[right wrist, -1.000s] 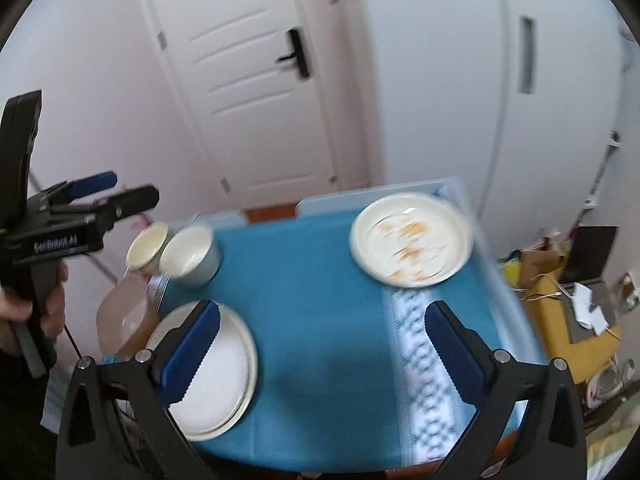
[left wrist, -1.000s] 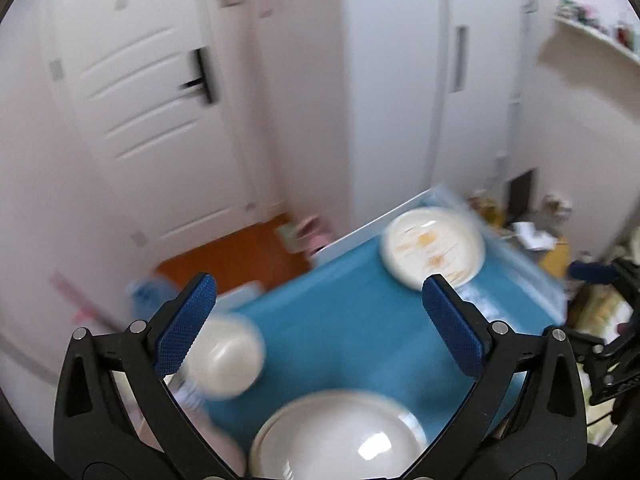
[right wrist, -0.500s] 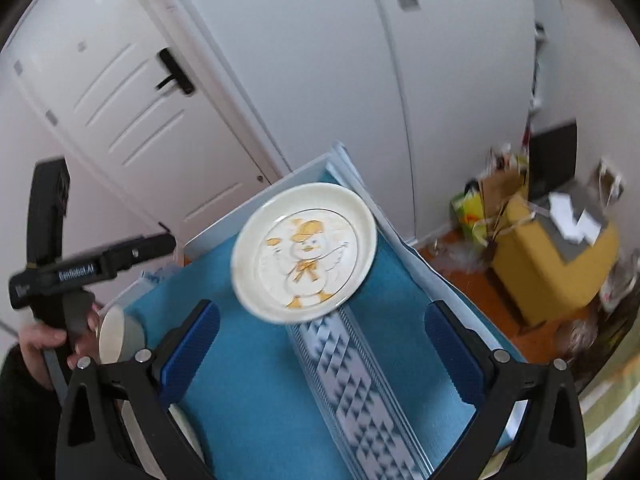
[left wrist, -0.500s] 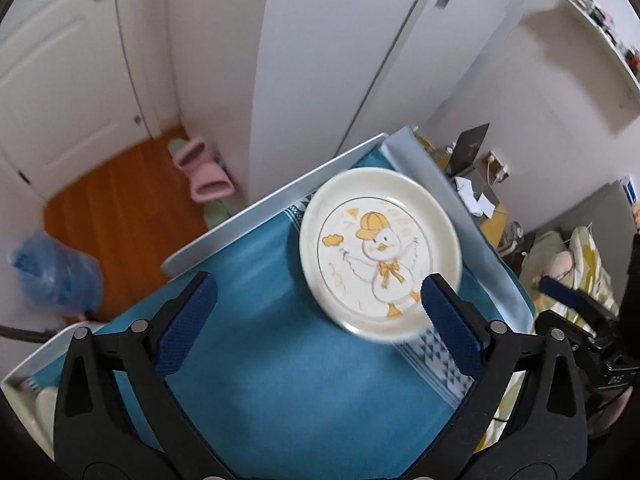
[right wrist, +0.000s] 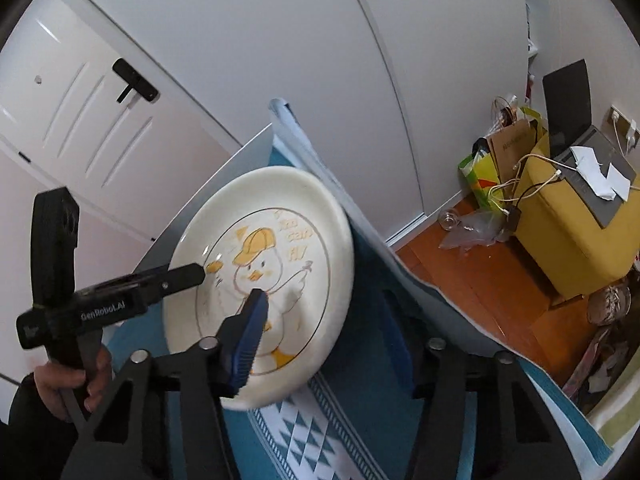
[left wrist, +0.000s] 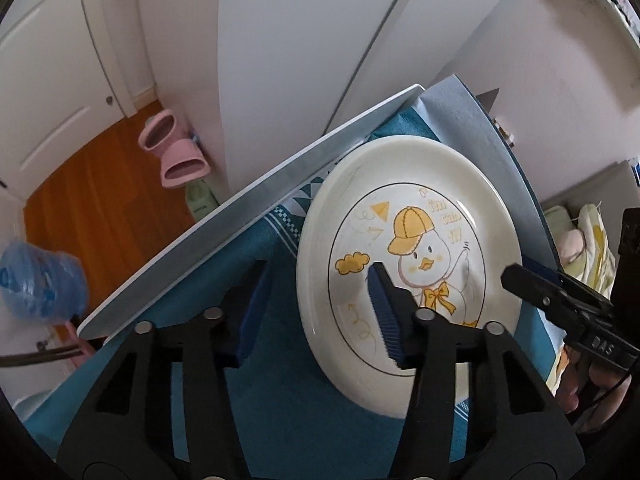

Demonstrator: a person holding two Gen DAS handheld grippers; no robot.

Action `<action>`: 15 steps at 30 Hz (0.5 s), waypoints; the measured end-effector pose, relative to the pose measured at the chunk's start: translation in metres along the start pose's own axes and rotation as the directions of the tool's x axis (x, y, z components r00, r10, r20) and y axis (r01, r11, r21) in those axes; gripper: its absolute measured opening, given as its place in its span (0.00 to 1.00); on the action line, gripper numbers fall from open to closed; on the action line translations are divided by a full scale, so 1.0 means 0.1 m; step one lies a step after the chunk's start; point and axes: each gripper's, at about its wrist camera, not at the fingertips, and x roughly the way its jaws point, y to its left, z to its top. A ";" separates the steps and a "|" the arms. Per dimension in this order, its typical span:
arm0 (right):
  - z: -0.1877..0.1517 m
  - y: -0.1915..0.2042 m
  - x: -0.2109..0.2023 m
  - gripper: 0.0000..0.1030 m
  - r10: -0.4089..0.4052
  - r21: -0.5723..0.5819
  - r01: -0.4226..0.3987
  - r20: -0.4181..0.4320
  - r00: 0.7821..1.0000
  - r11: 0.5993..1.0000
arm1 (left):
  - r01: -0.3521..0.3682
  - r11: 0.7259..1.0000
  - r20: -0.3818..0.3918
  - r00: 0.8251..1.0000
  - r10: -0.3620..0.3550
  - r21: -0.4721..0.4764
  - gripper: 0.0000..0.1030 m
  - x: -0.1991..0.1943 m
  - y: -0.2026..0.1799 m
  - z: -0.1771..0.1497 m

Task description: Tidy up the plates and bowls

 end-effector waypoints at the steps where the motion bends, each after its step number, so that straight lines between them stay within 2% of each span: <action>1: 0.00 0.00 0.01 0.42 0.002 0.001 -0.002 -0.003 1.000 1.000 | 0.000 1.000 0.000 1.000 0.000 0.002 0.36 0.00 -0.01 0.00; 2: 0.00 0.00 0.03 0.35 0.003 0.004 -0.003 -0.007 1.000 1.000 | 0.007 1.000 -0.005 1.000 -0.007 0.003 0.25 0.01 -0.01 -0.01; 3: -0.01 0.00 0.04 0.32 0.000 0.007 0.000 -0.008 1.000 1.000 | 0.011 1.000 -0.011 1.000 -0.011 0.004 0.18 0.01 0.00 -0.01; 4: -0.02 -0.01 0.06 0.30 -0.003 0.012 0.003 -0.009 1.000 1.000 | 0.002 1.000 -0.015 1.000 -0.002 0.009 0.18 0.02 -0.01 -0.02; 6: -0.04 -0.02 0.12 0.18 0.000 0.021 0.000 -0.017 1.000 1.000 | -0.006 1.000 -0.007 1.000 0.006 0.026 0.17 0.05 0.00 -0.03; 7: -0.05 -0.02 0.12 0.15 0.000 0.020 0.000 -0.010 1.000 1.000 | -0.004 1.000 -0.003 1.000 0.004 0.027 0.17 0.06 0.00 -0.03; 15: -0.02 -0.04 0.15 0.14 0.017 -0.005 -0.018 -0.010 1.000 1.000 | -0.020 1.000 0.006 1.000 0.020 0.013 0.17 0.06 0.00 -0.05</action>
